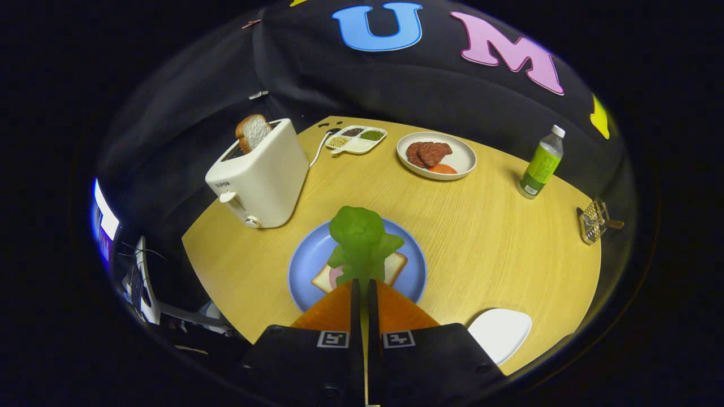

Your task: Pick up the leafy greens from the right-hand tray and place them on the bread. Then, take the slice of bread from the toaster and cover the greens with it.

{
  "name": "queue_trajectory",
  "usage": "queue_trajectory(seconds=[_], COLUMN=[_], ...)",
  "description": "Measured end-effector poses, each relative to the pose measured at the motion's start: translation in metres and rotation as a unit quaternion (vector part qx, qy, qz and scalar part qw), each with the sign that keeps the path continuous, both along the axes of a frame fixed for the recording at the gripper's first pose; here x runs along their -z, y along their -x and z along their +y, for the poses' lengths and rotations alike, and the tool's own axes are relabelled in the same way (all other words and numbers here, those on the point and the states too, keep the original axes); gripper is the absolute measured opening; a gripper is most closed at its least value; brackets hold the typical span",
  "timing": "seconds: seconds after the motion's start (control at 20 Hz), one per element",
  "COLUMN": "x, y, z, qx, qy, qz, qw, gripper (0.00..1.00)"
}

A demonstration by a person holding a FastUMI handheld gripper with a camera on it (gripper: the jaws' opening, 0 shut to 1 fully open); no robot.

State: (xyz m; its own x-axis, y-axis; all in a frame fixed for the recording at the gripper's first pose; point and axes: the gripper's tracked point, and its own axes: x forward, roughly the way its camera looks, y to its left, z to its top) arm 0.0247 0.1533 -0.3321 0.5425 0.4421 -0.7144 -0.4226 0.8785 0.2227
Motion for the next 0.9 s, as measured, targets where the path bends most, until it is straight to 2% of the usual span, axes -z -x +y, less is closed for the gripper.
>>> queue_trajectory(seconds=[0.1,0.15,0.2,0.4,0.65,0.9], x=[0.005,0.006,0.005,-0.001,-0.05,-0.134], y=[-0.006,-0.01,-0.017,-0.025,-0.028,-0.046], z=[0.005,0.008,0.006,0.006,0.008,0.054], qx=[-0.001,0.003,0.014,0.036,0.049,0.052], qy=[0.007,0.003,0.008,0.003,-0.01,-0.057], qz=[0.0,-0.002,-0.007,-0.02,-0.061,-0.124], qw=[1.0,1.0,1.0,0.999,0.997,0.989], gripper=[0.1,0.16,0.33,0.74,0.73,0.73])
